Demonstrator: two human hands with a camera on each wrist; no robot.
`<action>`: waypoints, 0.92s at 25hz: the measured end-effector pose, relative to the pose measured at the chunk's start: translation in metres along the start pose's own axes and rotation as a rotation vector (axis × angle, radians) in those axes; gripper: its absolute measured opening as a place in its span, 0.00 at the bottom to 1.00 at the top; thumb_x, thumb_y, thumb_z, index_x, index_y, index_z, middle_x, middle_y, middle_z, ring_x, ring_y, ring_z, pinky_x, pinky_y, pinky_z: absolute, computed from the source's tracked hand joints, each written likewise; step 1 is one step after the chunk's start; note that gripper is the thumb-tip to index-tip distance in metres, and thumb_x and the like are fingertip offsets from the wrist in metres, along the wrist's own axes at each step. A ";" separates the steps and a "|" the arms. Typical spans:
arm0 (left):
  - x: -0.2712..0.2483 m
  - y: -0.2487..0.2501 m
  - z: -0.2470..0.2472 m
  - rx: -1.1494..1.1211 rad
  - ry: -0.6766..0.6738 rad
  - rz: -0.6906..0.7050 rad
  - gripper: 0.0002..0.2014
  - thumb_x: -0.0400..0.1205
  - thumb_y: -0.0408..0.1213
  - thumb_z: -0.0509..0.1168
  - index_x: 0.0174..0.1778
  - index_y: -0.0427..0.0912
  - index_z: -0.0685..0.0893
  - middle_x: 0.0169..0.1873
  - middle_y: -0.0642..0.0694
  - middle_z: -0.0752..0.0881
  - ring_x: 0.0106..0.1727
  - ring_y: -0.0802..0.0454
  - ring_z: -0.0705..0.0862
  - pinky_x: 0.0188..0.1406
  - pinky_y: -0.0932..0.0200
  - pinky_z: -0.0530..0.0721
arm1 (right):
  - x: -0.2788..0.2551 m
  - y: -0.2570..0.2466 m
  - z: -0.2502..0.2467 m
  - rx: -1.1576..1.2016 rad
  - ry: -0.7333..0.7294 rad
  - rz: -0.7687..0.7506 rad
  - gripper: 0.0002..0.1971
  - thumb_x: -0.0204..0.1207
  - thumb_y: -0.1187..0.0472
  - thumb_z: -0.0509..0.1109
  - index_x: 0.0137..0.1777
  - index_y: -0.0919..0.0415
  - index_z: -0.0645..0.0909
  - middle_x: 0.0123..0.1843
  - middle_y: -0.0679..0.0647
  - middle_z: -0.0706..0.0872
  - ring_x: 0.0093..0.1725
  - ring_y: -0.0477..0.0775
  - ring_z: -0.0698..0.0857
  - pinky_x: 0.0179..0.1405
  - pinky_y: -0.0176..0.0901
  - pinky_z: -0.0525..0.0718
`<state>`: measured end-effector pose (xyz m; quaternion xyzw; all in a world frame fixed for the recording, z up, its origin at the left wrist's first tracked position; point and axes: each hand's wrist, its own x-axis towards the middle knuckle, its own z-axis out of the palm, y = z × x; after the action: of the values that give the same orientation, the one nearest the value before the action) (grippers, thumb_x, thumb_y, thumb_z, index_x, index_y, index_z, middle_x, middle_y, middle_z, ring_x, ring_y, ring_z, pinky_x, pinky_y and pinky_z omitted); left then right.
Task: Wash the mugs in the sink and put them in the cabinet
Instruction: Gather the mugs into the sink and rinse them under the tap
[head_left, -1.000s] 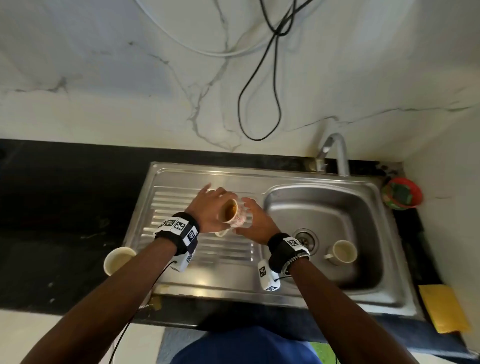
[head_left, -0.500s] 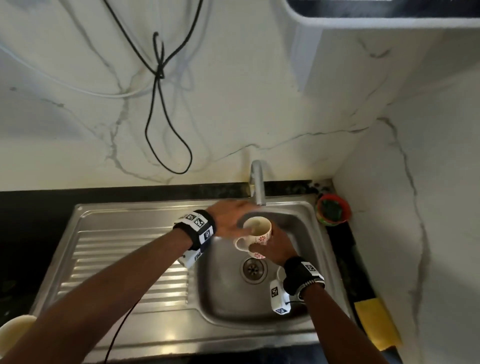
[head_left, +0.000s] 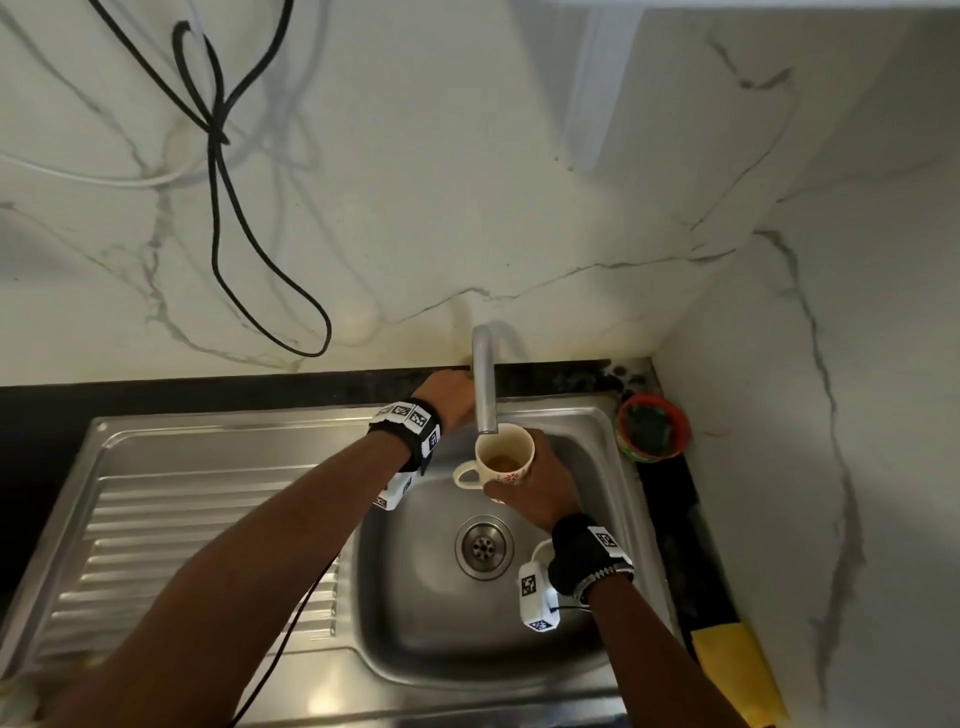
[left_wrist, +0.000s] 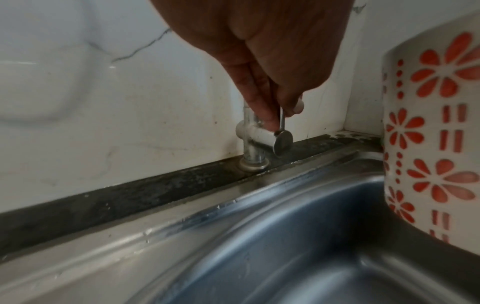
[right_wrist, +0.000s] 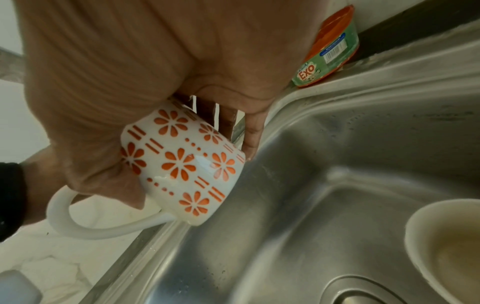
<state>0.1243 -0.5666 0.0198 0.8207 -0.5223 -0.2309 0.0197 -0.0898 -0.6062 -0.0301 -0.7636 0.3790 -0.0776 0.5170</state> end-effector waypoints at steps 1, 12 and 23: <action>-0.001 -0.005 0.002 0.035 0.028 0.030 0.07 0.87 0.37 0.65 0.55 0.38 0.86 0.53 0.38 0.91 0.55 0.33 0.89 0.54 0.46 0.87 | 0.004 -0.002 -0.001 0.003 -0.001 -0.006 0.39 0.57 0.60 0.91 0.62 0.37 0.74 0.57 0.38 0.87 0.53 0.26 0.84 0.47 0.20 0.78; -0.010 -0.026 0.006 0.071 0.102 0.027 0.13 0.84 0.35 0.65 0.57 0.52 0.92 0.49 0.42 0.93 0.52 0.35 0.89 0.45 0.53 0.79 | 0.013 -0.017 0.008 -0.036 -0.047 -0.145 0.39 0.52 0.51 0.90 0.64 0.37 0.75 0.59 0.39 0.88 0.56 0.38 0.87 0.54 0.41 0.87; -0.011 -0.028 -0.005 0.128 -0.017 0.042 0.24 0.86 0.32 0.63 0.73 0.62 0.84 0.61 0.49 0.91 0.62 0.41 0.88 0.59 0.51 0.85 | 0.009 -0.022 -0.004 -0.071 -0.176 -0.222 0.38 0.56 0.55 0.92 0.64 0.42 0.77 0.58 0.38 0.87 0.57 0.37 0.87 0.54 0.32 0.85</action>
<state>0.1461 -0.5454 0.0201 0.8071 -0.5533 -0.2034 -0.0324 -0.0743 -0.6105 -0.0118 -0.8226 0.2478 -0.0536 0.5090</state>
